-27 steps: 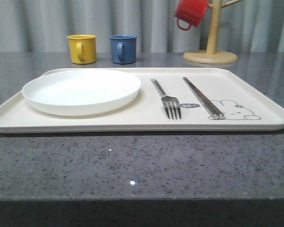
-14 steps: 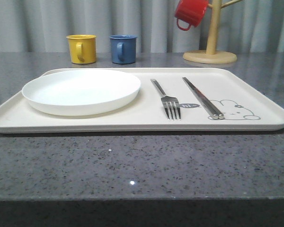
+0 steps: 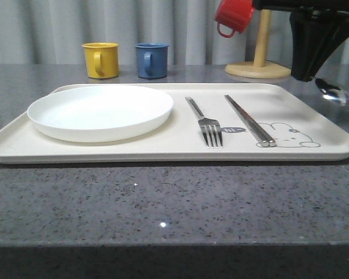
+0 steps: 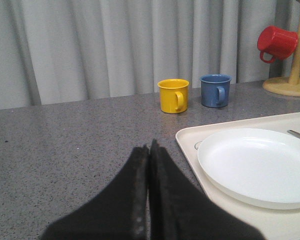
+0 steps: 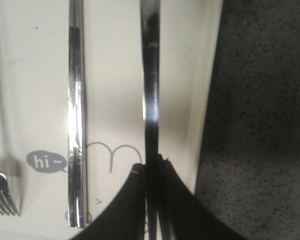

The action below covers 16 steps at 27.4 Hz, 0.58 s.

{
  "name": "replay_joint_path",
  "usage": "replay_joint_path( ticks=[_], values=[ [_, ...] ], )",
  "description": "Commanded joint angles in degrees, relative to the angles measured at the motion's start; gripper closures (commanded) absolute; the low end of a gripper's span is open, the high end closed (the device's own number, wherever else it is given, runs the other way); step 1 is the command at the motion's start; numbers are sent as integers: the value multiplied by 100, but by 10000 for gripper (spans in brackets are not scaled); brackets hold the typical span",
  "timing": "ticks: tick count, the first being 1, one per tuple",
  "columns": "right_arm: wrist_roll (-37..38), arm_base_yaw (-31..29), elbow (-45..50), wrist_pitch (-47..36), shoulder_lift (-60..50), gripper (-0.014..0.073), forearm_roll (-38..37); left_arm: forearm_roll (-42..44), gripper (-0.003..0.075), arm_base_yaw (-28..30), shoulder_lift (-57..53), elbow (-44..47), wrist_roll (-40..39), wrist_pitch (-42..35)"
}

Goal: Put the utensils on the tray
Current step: 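Grasp the spoon handle with the right gripper and lift, then lower the spoon onto the tray beside the chopsticks and release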

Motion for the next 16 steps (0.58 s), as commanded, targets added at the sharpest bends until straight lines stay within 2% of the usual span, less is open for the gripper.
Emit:
replay_joint_path(
  ticks=[1,11,13,16],
  values=[
    [275,-10,-185,162,-47,598,-25,-64,739,13,67,-158,-46,-465],
    [429,-10,-185,130,431,587,1,-64,739,13,67,-158,-46,-465],
    [429,-10,-185,124,431,535,0,-64,739,13,67,-158,-46,-465],
    [429,-10,-185,118,411,410,0,-64,739,13,67,-158,-46,-465]
  ],
)
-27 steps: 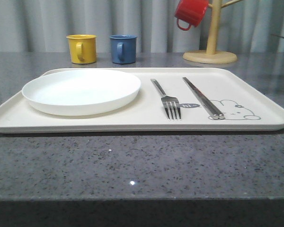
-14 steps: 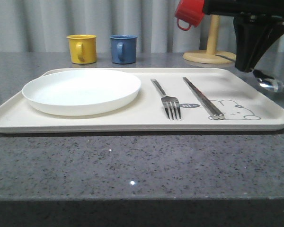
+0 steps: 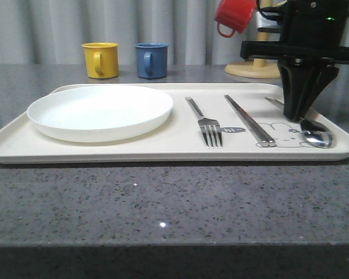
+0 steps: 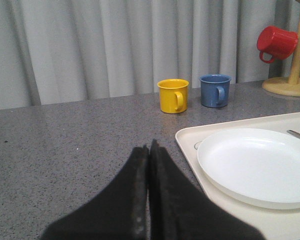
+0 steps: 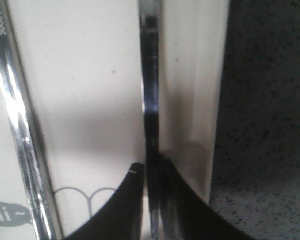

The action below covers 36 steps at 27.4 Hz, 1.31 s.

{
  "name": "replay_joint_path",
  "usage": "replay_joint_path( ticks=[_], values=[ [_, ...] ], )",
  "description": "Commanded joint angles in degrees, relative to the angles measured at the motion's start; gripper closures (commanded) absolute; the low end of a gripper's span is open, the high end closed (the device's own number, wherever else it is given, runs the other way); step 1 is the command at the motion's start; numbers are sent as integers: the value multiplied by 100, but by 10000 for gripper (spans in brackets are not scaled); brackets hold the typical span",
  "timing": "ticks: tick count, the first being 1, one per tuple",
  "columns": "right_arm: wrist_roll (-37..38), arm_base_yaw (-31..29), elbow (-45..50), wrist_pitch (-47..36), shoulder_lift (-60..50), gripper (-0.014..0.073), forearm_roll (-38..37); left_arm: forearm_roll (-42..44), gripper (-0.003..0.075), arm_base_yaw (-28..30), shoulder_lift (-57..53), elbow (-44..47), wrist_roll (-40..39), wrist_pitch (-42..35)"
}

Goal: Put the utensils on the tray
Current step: 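Lower the spoon onto the tray beside the chopsticks and release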

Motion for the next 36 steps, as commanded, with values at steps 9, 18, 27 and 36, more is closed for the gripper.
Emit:
replay_joint_path(
  ticks=[9,18,27,36],
  values=[
    [-172,-10,-170,-71,-1093,315,-5,-64,739,13,67,-158,-46,-465],
    [-1056,-10,42,-46,-2451,566,-16,-64,739,13,67,-158,-46,-465],
    [-1344,-10,2267,-2006,-4520,664,-834,-64,739,13,67,-158,-46,-465],
    [-1344,-10,5426,-4428,-7214,664,-1332,-64,739,13,67,-158,-46,-465]
  ],
)
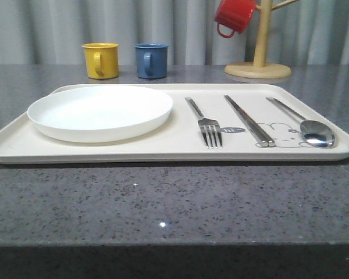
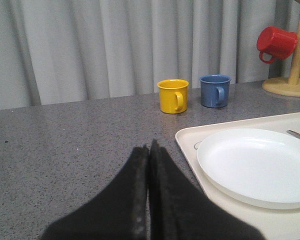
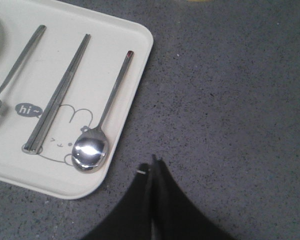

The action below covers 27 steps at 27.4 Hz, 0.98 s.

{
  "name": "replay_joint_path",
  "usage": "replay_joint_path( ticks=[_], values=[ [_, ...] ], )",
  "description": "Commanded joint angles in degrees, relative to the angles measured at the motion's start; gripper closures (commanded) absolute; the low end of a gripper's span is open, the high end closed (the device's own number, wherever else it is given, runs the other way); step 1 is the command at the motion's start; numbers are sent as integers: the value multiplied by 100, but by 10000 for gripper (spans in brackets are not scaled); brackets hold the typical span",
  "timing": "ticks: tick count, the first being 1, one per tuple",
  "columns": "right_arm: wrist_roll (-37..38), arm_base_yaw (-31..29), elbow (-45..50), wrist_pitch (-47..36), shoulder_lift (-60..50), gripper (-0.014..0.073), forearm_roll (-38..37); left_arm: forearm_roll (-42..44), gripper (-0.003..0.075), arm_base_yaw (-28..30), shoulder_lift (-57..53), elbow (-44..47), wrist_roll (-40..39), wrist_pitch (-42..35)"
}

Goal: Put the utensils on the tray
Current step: 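Lower the spoon onto the tray beside the chopsticks and release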

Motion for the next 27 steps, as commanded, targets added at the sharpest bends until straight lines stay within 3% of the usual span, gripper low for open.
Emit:
replay_joint_path(
  ticks=[1,5,10,27],
  values=[
    [-58,-10,646,-1100,-894,664,-125,-64,739,13,67,-158,-46,-465],
    [-52,-10,1450,-1457,-2171,664,-109,-64,739,13,67,-158,-46,-465],
    [-52,-10,1735,-1376,-3138,664,-82,-64,739,13,67,-158,-46,-465],
    [-52,-10,1750,-1181,-3247,664,-49,-64,739,13,67,-158,-46,-443]
  ],
)
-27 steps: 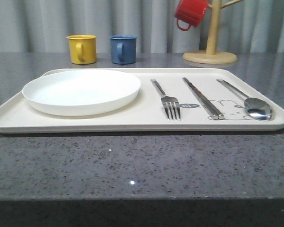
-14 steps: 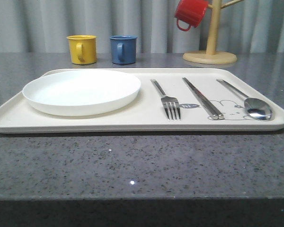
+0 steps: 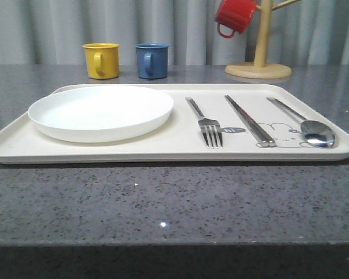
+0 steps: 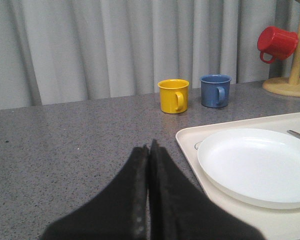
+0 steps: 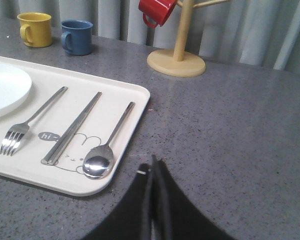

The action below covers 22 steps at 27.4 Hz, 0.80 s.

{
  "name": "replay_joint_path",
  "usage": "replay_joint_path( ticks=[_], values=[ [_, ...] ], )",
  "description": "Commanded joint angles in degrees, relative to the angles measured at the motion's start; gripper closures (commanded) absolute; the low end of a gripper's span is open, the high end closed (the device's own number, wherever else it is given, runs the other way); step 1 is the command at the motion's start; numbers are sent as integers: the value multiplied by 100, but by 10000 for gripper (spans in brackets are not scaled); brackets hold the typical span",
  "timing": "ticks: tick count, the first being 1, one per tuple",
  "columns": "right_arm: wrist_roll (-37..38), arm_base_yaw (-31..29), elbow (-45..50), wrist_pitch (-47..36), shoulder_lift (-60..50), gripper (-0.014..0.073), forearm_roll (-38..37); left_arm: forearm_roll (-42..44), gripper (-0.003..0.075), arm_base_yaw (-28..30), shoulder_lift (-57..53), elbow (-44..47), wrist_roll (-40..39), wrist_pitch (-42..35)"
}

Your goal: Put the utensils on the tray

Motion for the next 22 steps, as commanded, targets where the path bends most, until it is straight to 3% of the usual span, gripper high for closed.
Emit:
replay_joint_path(
  ticks=[1,11,17,22],
  values=[
    [-52,-10,-125,-432,59,664,-35,-64,739,13,67,-158,-46,-443],
    [-52,-10,-125,-432,59,664,-35,-64,739,13,-10,-28,-46,-476],
    [-52,-10,-125,-432,59,664,-35,-64,739,423,-850,726,-46,-465],
    [-52,-10,-125,-444,59,664,-35,-64,739,562,-872,1377,-46,-874]
  ],
)
